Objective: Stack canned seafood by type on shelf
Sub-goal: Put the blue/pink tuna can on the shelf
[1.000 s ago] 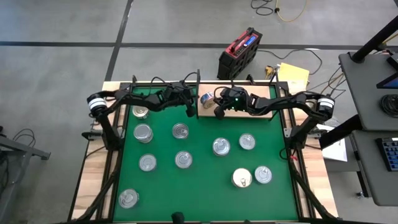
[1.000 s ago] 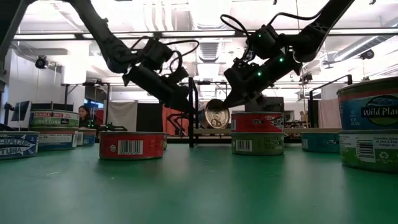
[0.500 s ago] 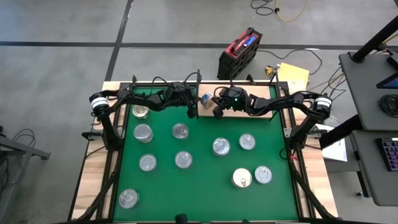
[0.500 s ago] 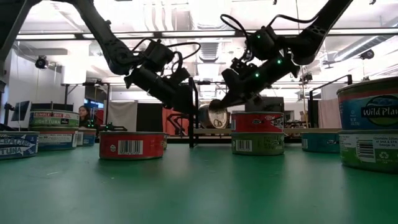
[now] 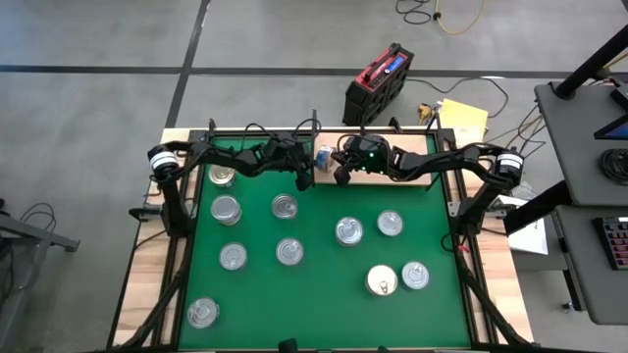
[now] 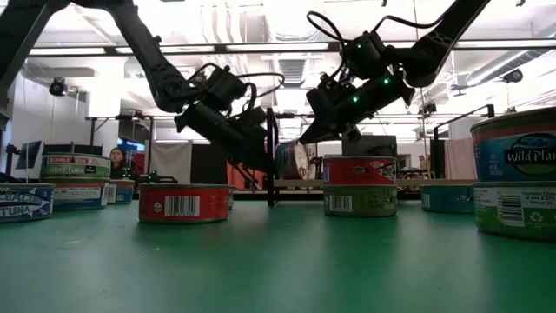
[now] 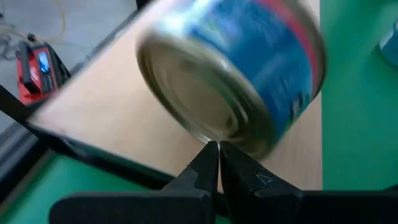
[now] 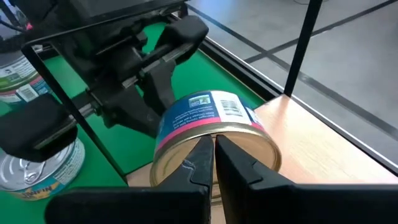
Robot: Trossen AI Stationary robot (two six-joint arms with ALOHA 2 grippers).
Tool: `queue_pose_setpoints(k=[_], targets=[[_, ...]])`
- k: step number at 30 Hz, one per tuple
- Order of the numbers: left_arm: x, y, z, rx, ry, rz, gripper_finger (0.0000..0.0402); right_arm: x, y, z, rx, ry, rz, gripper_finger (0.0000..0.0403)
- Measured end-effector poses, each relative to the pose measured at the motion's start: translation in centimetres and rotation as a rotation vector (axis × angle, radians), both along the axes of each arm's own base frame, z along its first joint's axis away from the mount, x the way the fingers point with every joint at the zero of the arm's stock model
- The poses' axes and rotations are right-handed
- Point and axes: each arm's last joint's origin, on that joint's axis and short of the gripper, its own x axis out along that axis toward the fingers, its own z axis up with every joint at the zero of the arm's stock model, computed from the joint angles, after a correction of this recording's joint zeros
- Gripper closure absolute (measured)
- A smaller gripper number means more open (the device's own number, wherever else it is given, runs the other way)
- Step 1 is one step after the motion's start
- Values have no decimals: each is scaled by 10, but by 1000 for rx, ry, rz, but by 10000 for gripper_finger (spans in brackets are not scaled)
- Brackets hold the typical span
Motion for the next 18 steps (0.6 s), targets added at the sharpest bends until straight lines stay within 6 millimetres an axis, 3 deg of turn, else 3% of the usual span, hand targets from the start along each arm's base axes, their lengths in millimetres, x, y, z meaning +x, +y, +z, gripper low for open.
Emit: queue_pose_setpoints(k=[18], targets=[[5,-2,8,38,-85,-86,402,1,1,2,-19,-11,26,394]])
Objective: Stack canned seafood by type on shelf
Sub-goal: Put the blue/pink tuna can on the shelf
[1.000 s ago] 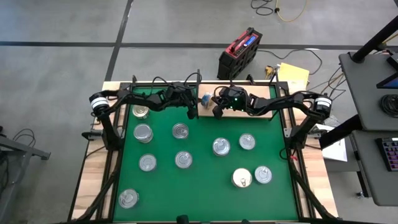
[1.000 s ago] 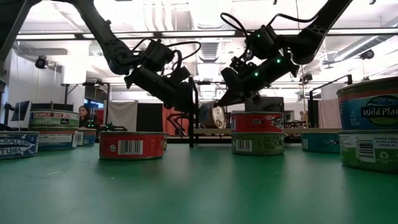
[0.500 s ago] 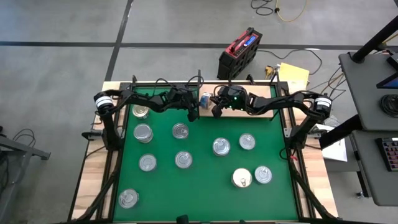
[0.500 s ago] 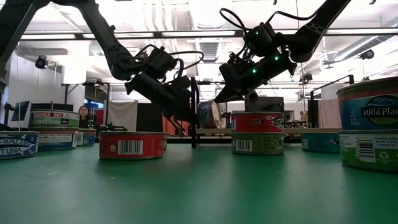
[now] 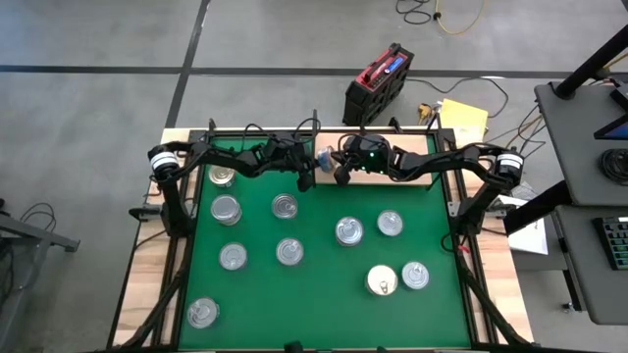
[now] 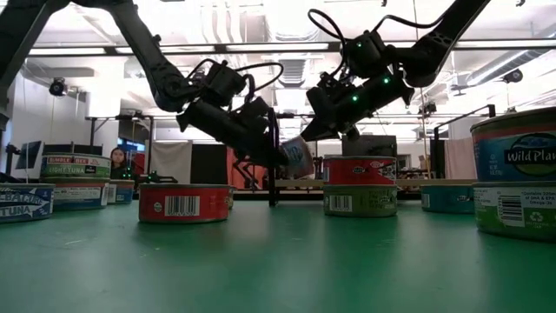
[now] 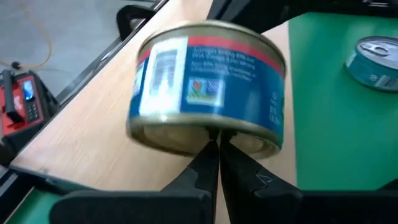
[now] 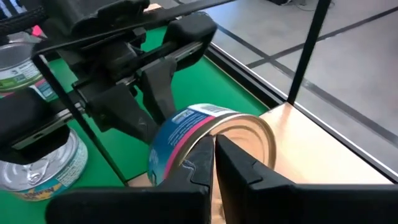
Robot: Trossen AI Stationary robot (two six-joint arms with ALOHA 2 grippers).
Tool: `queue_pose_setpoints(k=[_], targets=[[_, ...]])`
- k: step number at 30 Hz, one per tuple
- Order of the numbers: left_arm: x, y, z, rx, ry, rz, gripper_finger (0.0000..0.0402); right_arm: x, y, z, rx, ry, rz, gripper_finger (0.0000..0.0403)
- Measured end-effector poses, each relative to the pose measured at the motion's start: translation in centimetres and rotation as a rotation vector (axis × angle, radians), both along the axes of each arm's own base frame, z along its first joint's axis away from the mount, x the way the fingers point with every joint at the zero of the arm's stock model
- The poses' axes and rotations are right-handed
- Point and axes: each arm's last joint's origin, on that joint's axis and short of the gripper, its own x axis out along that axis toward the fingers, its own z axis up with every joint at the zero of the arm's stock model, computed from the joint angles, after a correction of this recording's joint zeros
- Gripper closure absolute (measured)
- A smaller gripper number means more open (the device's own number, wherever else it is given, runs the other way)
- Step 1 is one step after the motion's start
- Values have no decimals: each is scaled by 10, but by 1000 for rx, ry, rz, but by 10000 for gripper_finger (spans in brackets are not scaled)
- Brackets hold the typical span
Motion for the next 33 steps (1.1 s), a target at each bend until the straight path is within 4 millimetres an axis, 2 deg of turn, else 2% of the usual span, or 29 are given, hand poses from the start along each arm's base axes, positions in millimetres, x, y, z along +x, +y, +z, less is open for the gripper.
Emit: queue_pose_setpoints(k=[11,20,28,33], targets=[[-1,0,-1,-84,-5,32,402,1,2,0,-15,3,55,394],[-5,2,-7,-116,71,206,400,1,2,0,-20,5,72,394],[-4,-2,-7,-142,65,140,353,2,0,-2,-39,14,66,394],[-4,-2,-8,-155,74,134,329,7,-6,-17,-33,51,38,394]])
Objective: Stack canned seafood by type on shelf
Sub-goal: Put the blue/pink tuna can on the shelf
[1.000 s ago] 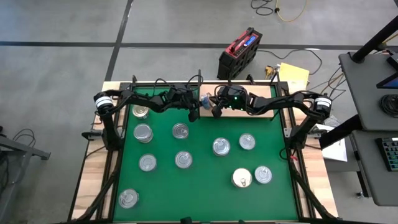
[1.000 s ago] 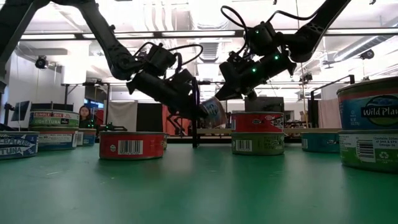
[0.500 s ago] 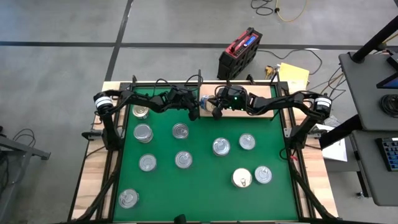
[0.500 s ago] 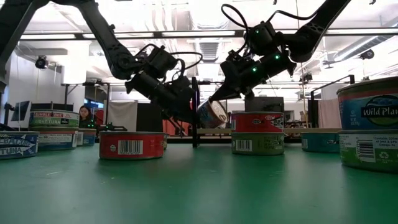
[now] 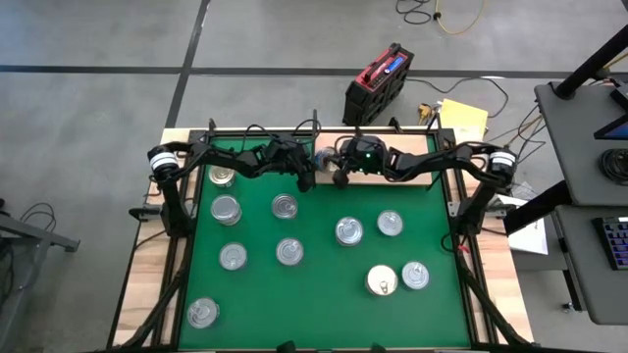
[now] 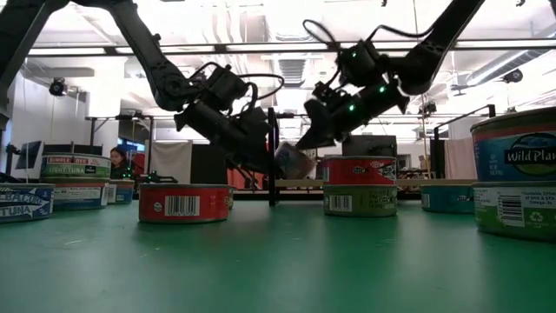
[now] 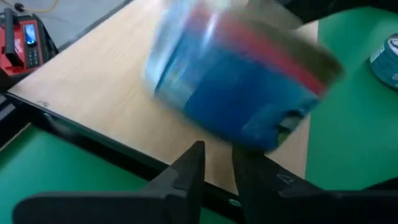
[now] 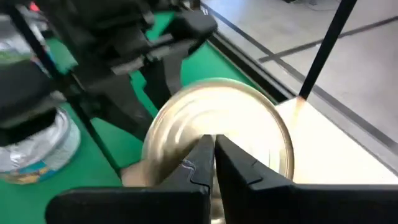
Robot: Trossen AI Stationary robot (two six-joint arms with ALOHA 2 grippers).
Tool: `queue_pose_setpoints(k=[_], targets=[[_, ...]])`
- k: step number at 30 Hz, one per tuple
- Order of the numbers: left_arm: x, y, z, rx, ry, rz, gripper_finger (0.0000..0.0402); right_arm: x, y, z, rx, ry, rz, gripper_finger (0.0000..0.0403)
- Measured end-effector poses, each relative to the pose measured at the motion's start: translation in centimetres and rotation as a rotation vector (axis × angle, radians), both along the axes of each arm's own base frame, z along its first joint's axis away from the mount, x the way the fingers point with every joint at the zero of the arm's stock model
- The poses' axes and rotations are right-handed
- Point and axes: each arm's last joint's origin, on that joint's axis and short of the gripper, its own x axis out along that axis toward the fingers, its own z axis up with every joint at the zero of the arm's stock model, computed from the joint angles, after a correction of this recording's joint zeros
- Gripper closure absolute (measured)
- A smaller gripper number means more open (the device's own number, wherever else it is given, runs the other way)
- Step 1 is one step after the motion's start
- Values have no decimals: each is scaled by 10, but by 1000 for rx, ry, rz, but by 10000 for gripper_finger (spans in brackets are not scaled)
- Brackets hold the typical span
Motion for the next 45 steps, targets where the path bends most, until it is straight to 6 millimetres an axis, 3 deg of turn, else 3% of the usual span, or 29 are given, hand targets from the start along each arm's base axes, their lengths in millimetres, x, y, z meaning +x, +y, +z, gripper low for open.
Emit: queue_pose_setpoints(k=[6,10,22,36,45], targets=[[-5,0,-4,-20,69,29,323,7,-3,0,8,16,-4,394],[-10,0,0,-18,126,73,323,1,-1,14,14,55,-16,394],[-18,-5,34,-9,53,102,323,-43,18,60,34,131,-52,394],[-43,-21,61,-82,155,141,323,-98,56,24,180,160,-124,394],[-45,-34,64,-95,205,120,323,-131,78,20,382,256,-87,394]])
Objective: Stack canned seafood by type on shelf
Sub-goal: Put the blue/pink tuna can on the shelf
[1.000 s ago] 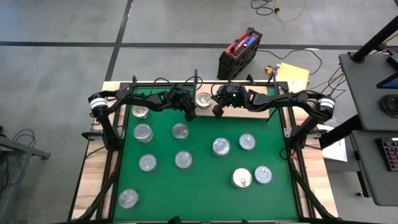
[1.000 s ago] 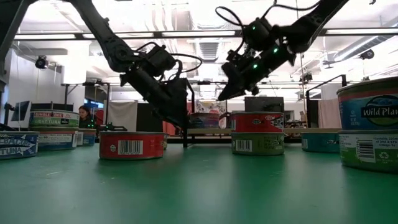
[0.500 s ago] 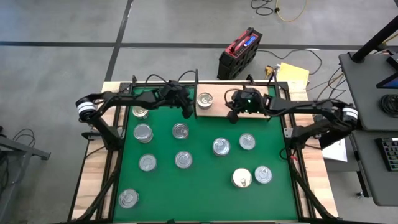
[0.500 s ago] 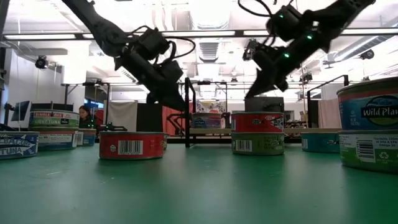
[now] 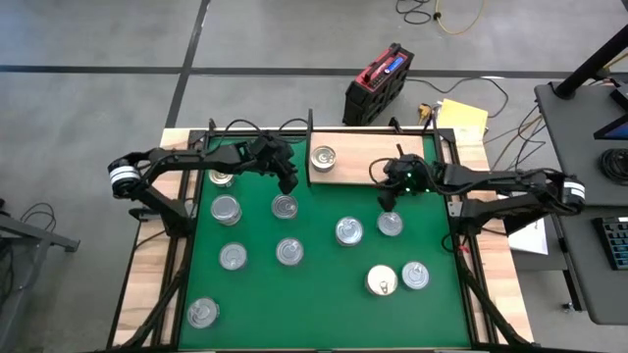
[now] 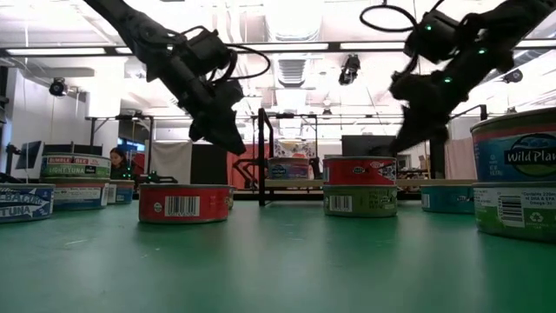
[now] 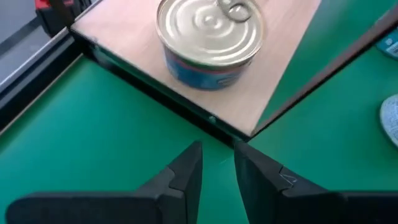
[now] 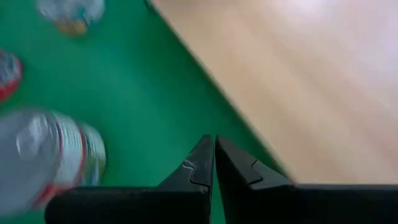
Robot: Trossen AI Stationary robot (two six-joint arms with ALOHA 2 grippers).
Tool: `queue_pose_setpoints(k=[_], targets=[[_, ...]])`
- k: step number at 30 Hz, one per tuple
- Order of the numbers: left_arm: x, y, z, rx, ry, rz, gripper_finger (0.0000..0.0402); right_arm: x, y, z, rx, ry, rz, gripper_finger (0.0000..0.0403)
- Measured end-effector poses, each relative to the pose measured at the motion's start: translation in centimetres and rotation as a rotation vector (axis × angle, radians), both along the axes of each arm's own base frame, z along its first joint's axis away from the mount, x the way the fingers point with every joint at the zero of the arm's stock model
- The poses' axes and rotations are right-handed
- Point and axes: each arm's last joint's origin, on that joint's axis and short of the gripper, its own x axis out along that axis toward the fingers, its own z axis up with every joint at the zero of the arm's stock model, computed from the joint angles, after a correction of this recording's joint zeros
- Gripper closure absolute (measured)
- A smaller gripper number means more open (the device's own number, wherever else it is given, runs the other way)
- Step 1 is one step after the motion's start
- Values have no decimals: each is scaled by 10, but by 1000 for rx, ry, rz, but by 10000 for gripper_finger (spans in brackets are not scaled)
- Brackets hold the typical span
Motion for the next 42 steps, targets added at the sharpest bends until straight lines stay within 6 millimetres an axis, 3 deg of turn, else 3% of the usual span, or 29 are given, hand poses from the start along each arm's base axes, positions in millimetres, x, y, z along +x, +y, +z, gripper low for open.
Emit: queue_pose_setpoints(k=[4,8,13,17,21,26,34,42], targets=[[1,-3,1,1,-1,-10,323,-19,7,-4,98,157,-81,394],[0,-3,3,-12,-12,37,323,-32,8,-9,86,288,-201,394],[-8,-7,6,5,47,128,323,-32,8,-13,77,333,-231,394],[-16,-12,15,46,76,167,323,-30,7,-13,76,325,-230,394],[-21,-24,31,58,35,158,323,-25,10,2,93,248,-187,394],[-24,-61,56,80,-67,53,324,-19,22,27,44,117,-82,394],[-26,-132,73,239,-125,-20,324,12,27,47,-145,-210,23,394],[-30,-161,75,335,-135,3,324,63,1,45,-317,-341,31,394]])
